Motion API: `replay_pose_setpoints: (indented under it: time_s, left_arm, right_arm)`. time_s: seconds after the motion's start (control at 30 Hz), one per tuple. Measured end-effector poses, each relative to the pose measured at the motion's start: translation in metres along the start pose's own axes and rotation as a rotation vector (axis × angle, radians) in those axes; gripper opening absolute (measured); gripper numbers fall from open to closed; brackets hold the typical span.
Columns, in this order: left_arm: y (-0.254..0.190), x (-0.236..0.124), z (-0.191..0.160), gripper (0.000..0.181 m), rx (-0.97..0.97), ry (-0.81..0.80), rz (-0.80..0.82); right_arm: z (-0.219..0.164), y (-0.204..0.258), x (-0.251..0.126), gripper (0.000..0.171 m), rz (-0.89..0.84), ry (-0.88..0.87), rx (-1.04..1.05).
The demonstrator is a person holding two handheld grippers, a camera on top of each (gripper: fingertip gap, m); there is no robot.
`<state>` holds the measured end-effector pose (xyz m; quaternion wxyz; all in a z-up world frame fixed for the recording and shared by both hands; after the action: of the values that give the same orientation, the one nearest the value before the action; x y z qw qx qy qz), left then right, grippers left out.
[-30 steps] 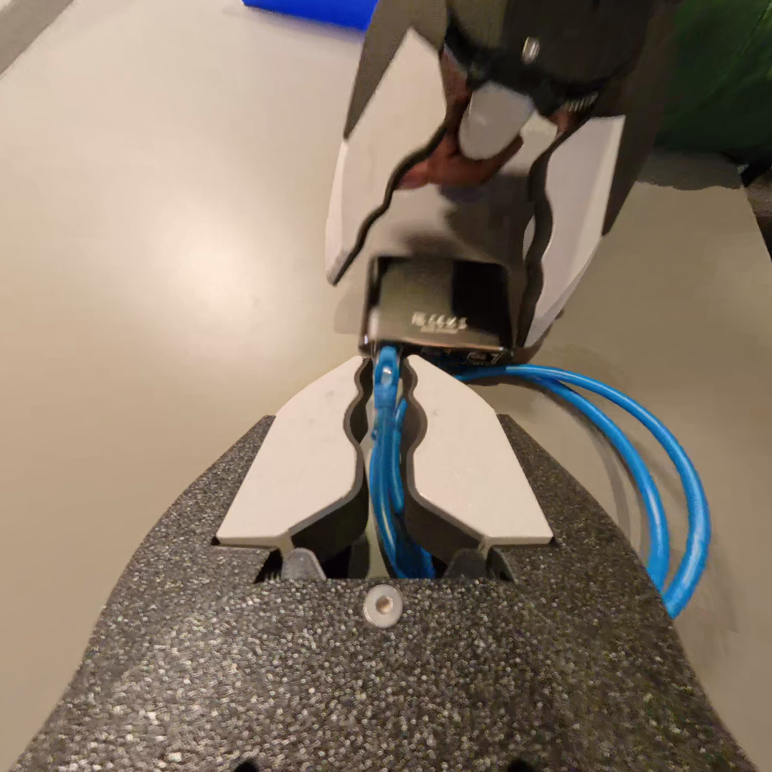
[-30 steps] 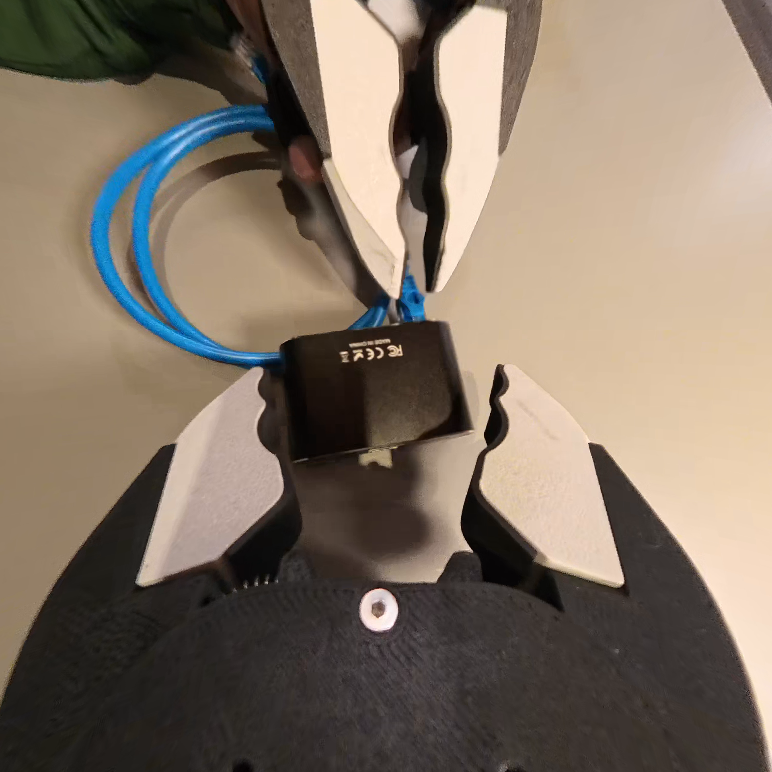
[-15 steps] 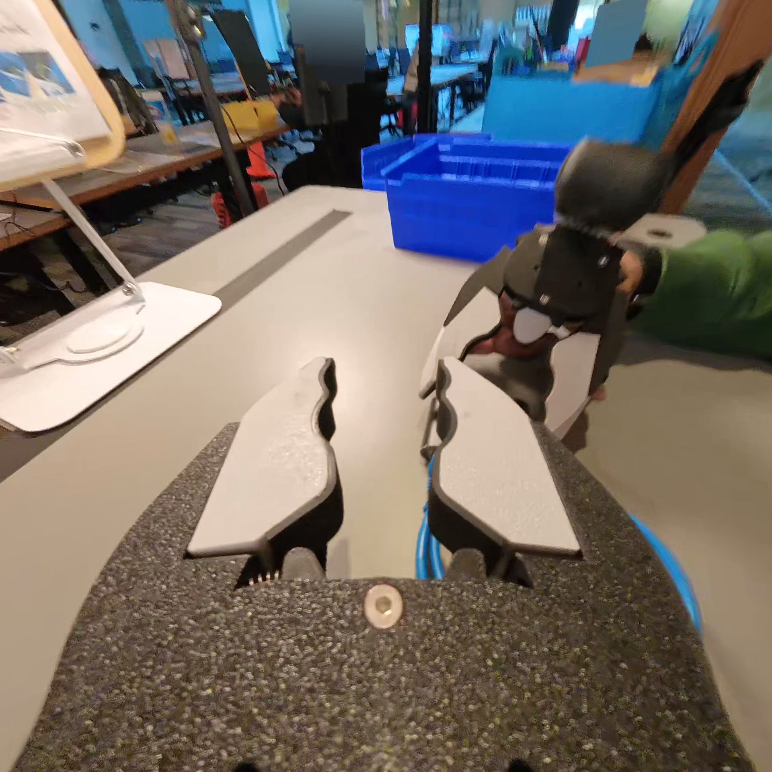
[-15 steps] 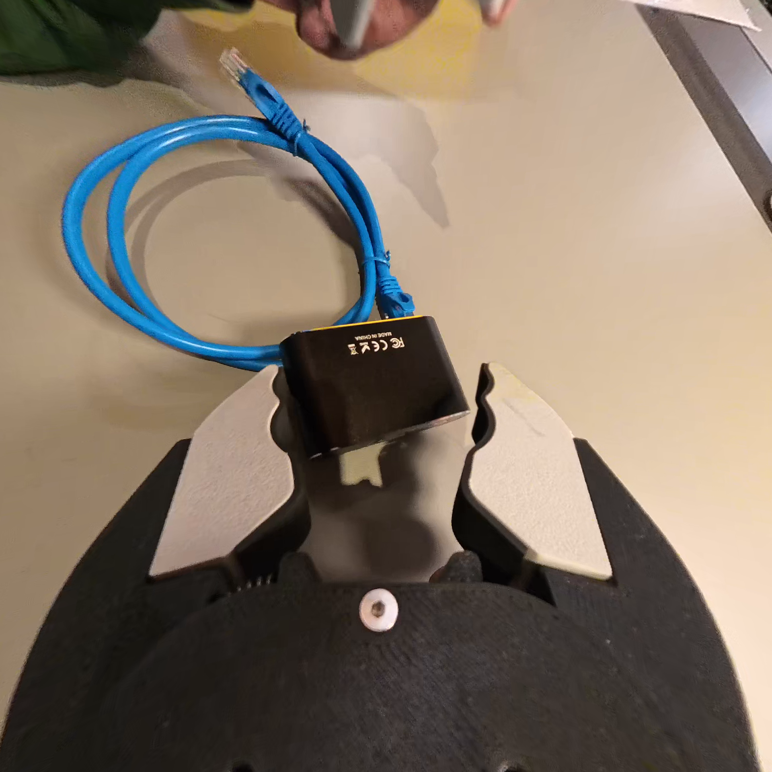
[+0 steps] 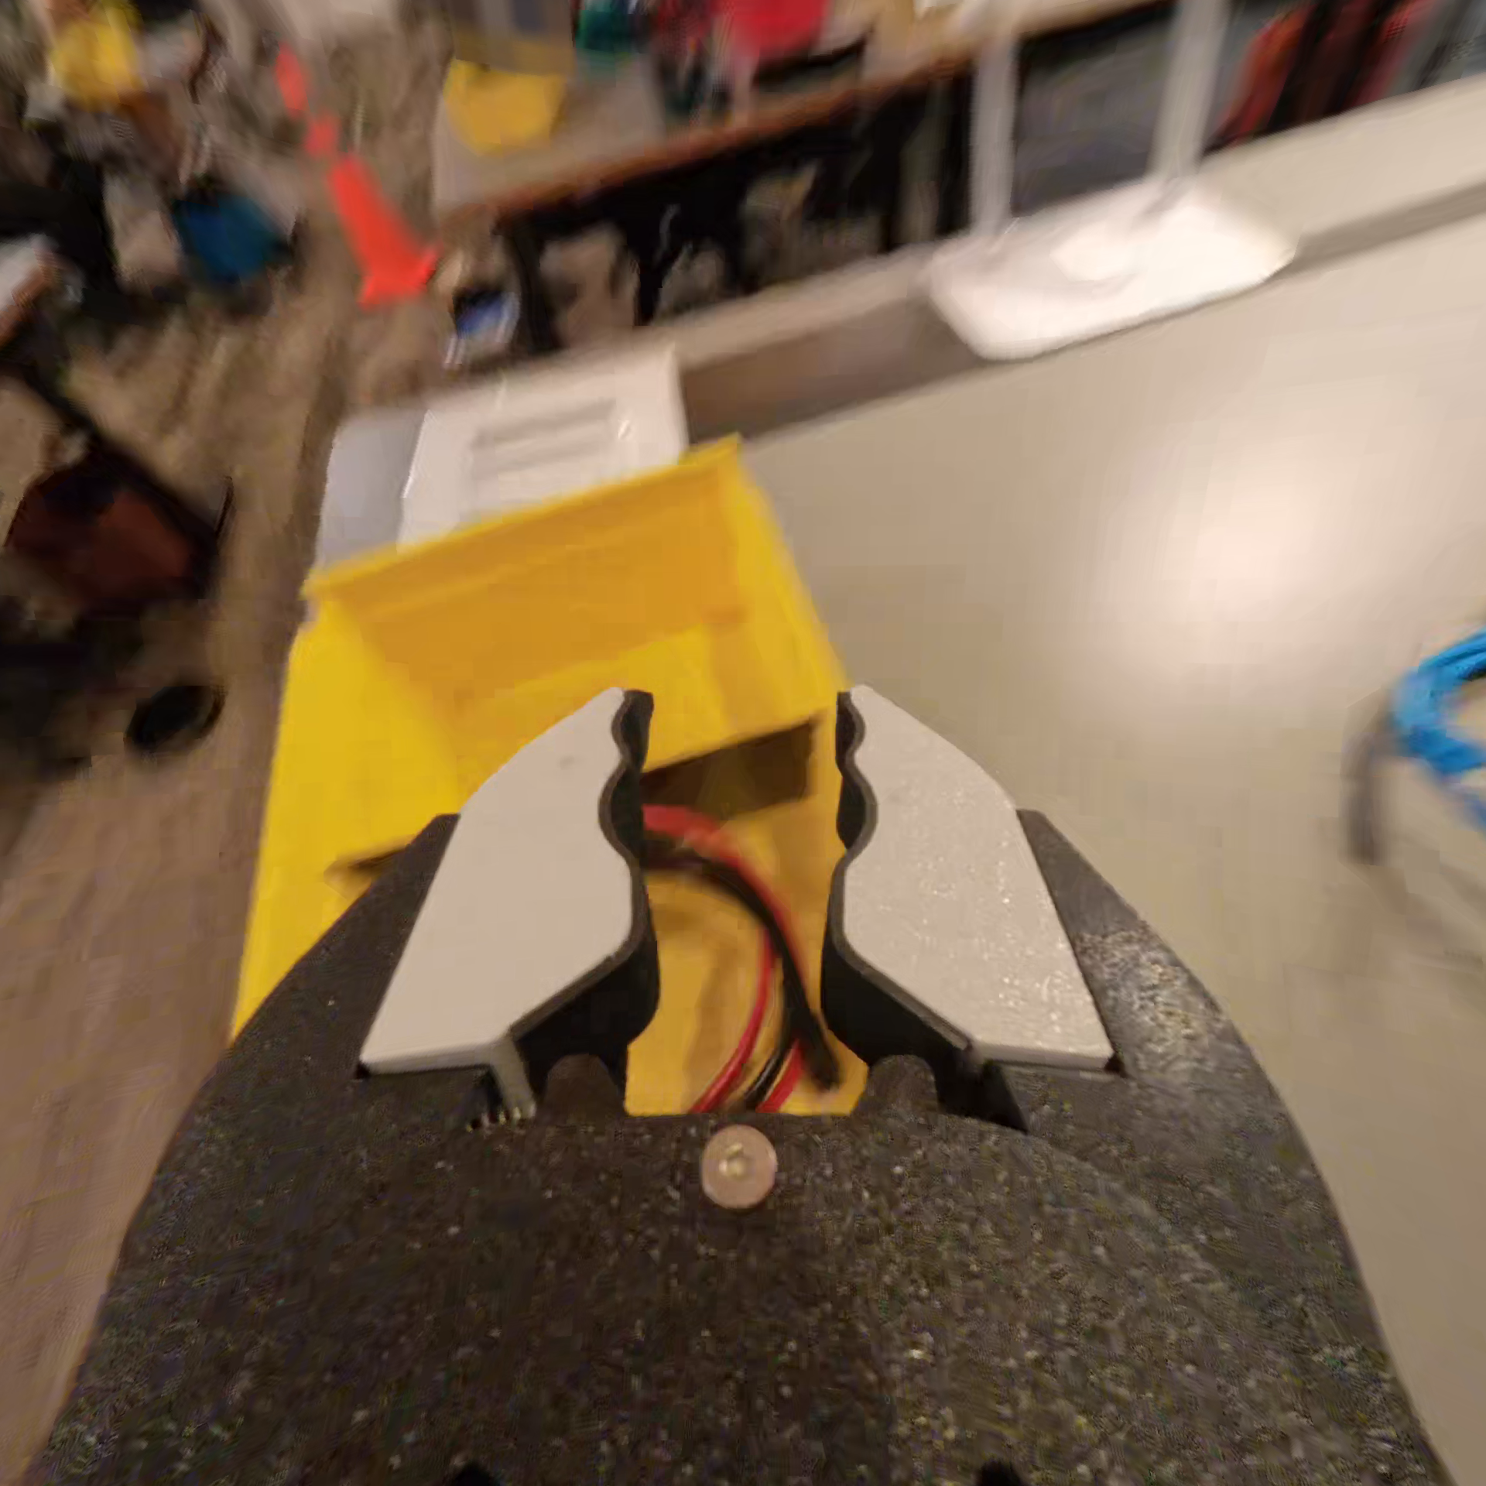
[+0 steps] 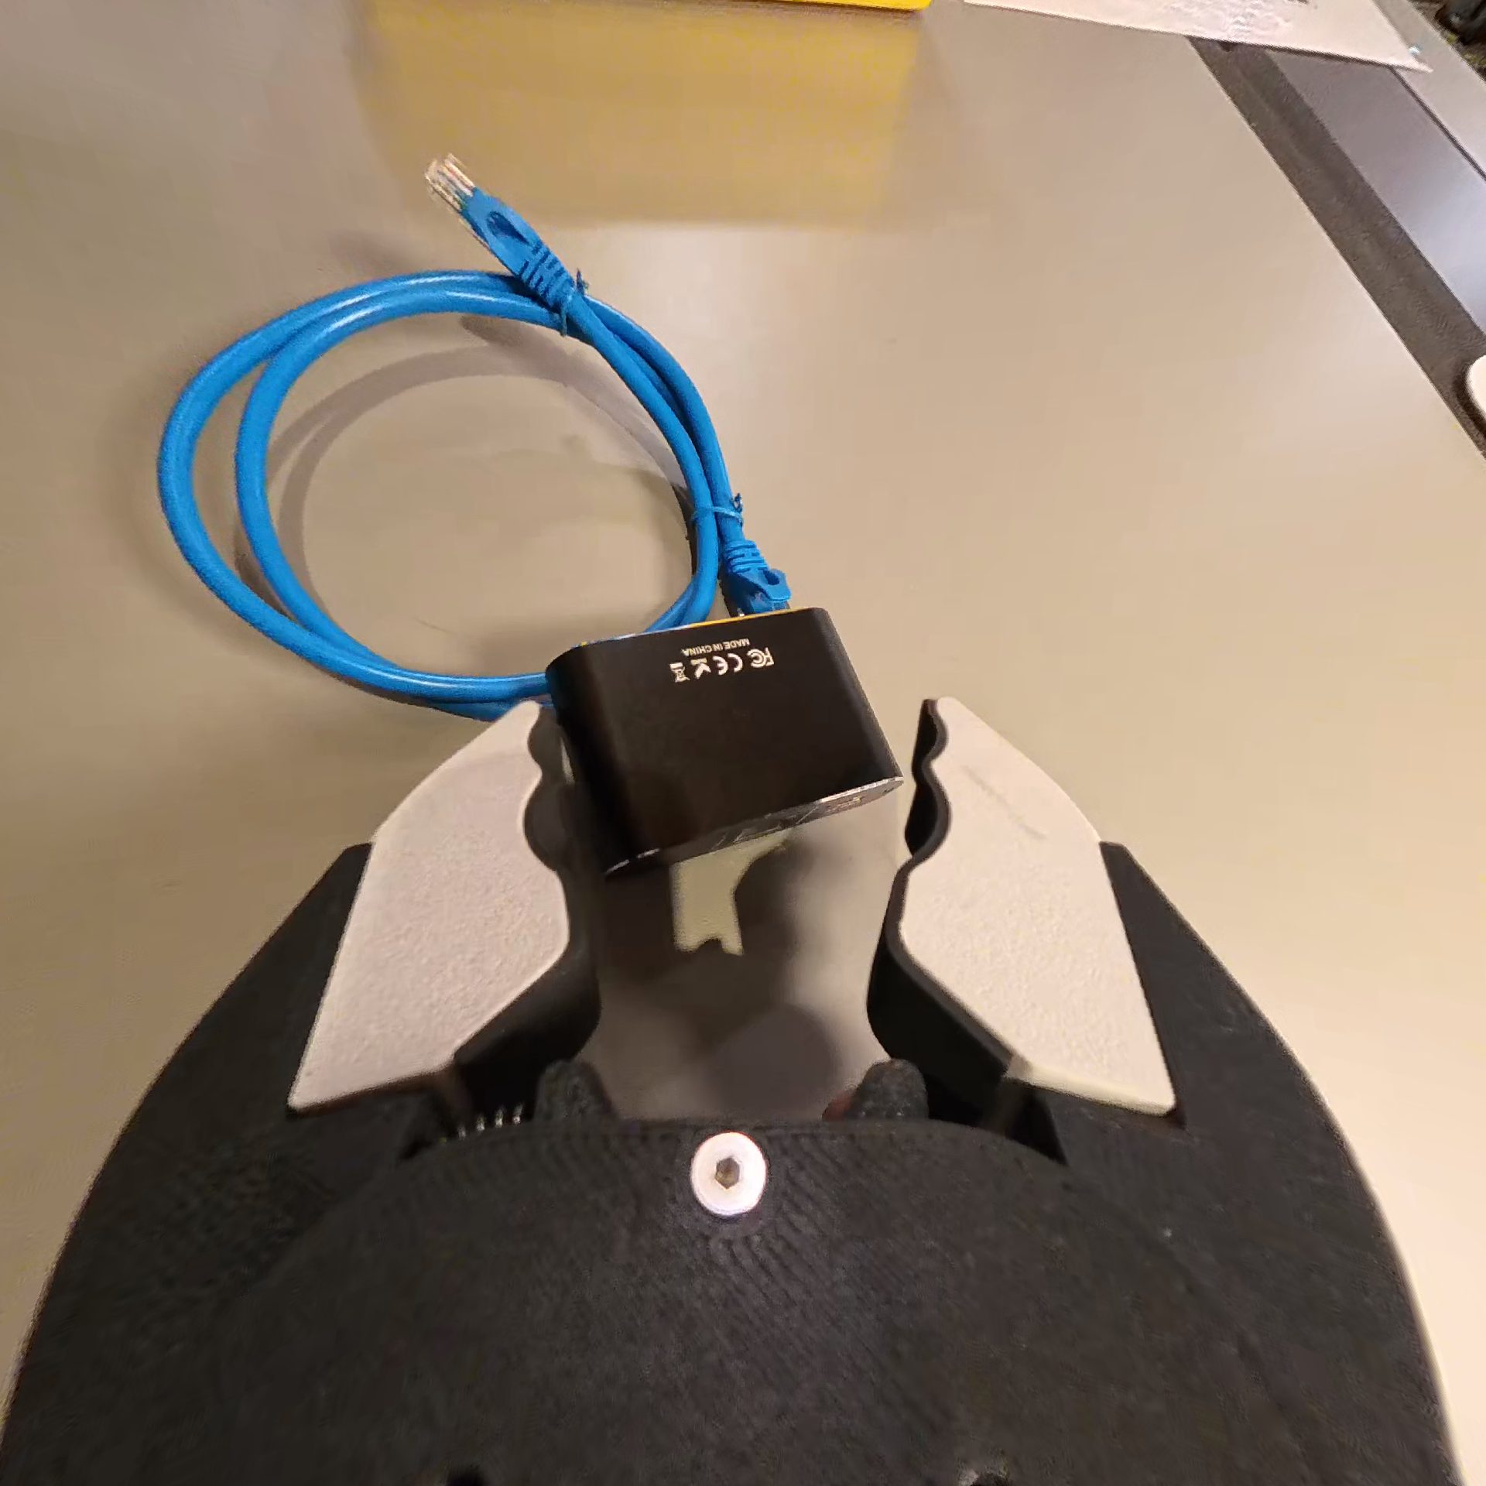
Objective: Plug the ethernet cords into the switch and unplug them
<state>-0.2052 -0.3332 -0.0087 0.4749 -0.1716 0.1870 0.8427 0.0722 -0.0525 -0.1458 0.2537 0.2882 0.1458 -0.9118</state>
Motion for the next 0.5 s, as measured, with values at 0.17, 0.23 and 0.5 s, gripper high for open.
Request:
replay_pose_setpoints:
  time_s: [0.17,0.23,0.5]
  left_arm:
    - [0.013,0.017,-0.060,0.045,-0.374,0.240,-0.187]
    - [0.017,0.024,-0.070,0.050,-0.470,0.276,-0.178]
    - [0.031,0.035,-0.091,0.060,-0.580,0.335,-0.149]
  right_arm:
    - [-0.001,-0.002,-0.001,0.085,-0.022,0.003,0.009]
    - [-0.001,-0.002,-0.001,0.085,-0.030,0.001,0.007]
    - [-0.001,-0.002,-0.001,0.084,-0.037,0.000,0.001]
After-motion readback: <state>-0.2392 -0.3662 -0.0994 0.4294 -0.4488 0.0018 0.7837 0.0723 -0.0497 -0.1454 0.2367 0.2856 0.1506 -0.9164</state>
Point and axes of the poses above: each gripper's, where its closed fingertips meet, x out along the fingers, z out of its top, y = z × x across the jaws, the point moved 1 cm from there along -x, back along the fingers, and after that the axes turned 1 degree about y, right-handed, at the moved point
